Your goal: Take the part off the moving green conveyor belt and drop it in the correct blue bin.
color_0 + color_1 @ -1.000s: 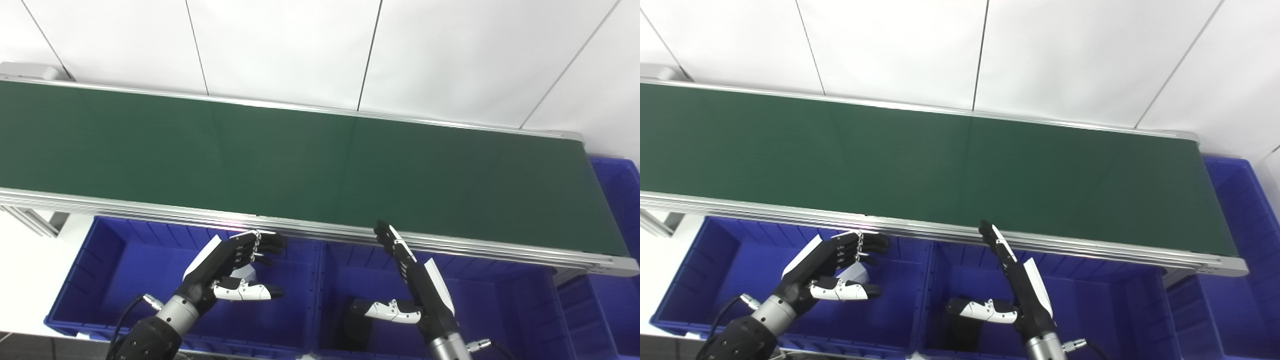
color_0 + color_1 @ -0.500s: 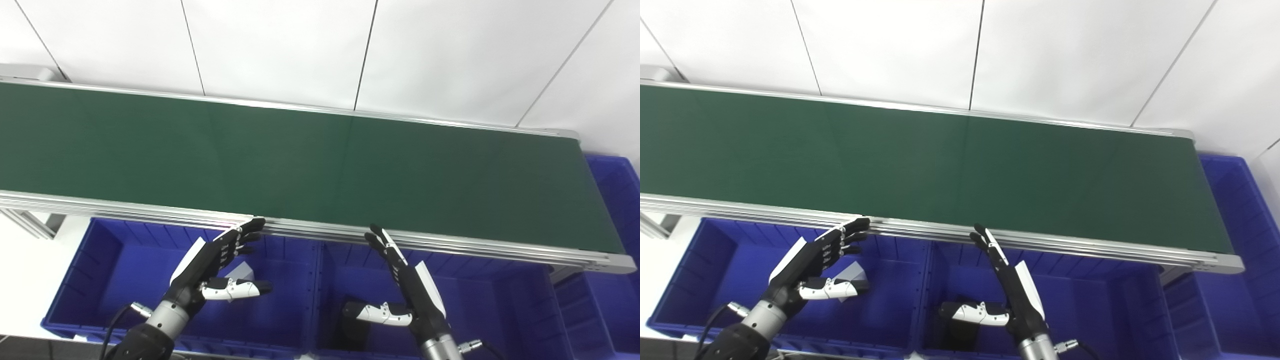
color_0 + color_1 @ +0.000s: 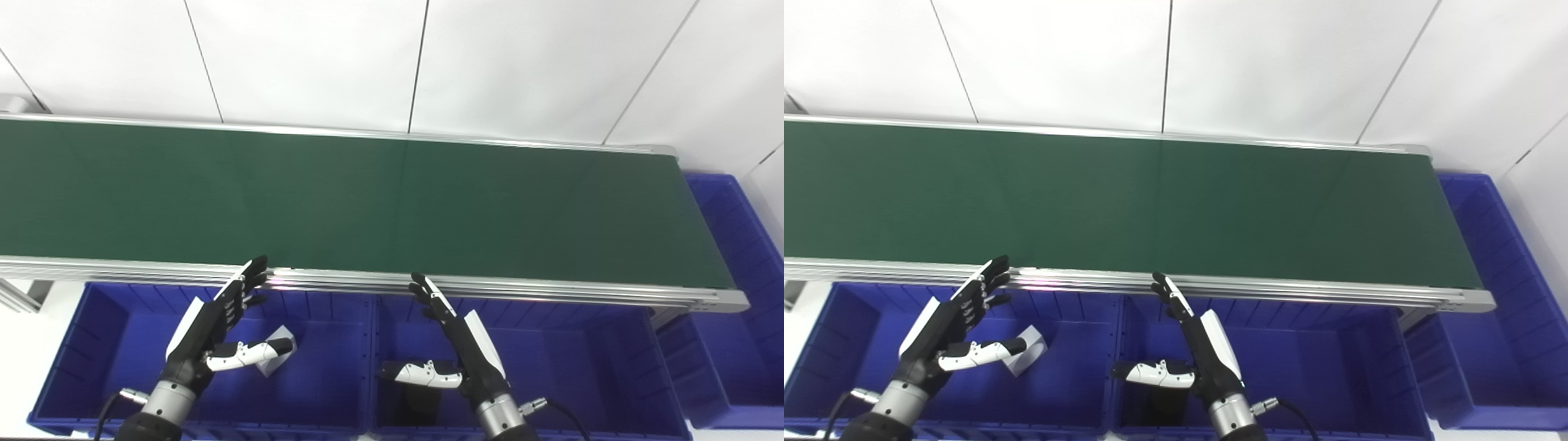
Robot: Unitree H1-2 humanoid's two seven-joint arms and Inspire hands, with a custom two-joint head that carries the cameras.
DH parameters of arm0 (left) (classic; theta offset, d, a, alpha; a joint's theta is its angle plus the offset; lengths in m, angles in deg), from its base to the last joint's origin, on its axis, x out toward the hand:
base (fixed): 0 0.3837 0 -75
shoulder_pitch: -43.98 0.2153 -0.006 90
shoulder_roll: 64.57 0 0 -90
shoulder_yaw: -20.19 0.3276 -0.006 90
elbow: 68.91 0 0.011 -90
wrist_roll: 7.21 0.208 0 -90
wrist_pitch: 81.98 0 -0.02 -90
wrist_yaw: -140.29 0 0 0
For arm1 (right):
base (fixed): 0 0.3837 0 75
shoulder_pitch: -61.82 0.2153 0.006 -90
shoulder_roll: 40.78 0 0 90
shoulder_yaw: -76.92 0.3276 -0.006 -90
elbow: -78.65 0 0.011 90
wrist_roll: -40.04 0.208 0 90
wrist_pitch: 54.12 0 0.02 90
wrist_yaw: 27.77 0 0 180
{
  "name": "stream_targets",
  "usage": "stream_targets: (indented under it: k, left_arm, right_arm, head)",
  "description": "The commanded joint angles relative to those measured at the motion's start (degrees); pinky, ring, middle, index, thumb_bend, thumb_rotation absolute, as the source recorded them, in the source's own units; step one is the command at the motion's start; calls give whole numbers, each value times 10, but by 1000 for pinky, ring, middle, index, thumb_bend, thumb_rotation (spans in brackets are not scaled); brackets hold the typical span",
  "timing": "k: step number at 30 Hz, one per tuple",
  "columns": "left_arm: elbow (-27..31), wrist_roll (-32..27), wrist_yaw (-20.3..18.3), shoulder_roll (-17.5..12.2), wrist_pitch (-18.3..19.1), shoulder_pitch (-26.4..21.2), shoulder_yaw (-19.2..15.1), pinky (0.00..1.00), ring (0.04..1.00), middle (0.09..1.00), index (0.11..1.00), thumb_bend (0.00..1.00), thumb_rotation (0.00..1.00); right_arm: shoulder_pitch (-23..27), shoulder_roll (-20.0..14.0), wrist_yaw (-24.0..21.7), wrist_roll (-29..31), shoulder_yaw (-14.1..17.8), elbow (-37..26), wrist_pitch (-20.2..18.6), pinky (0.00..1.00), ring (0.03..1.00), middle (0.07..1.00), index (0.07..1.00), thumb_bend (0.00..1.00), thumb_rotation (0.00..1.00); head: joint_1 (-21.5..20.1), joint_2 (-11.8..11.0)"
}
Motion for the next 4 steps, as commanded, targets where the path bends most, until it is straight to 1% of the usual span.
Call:
stream_targets:
  k: [1,4]
  left_arm:
    - [9,-11,-4,-4,-23,-11,-2,858,933,949,928,810,241]
    - [9,-6,-3,-3,-21,-13,1,857,929,944,922,824,234]
  right_arm:
    - [2,3,12,-2,-1,-11,10,844,903,906,950,991,500]
    - [3,0,12,2,-1,-11,9,856,899,901,950,993,505]
  head:
    - [2,1]
    - [9,4]
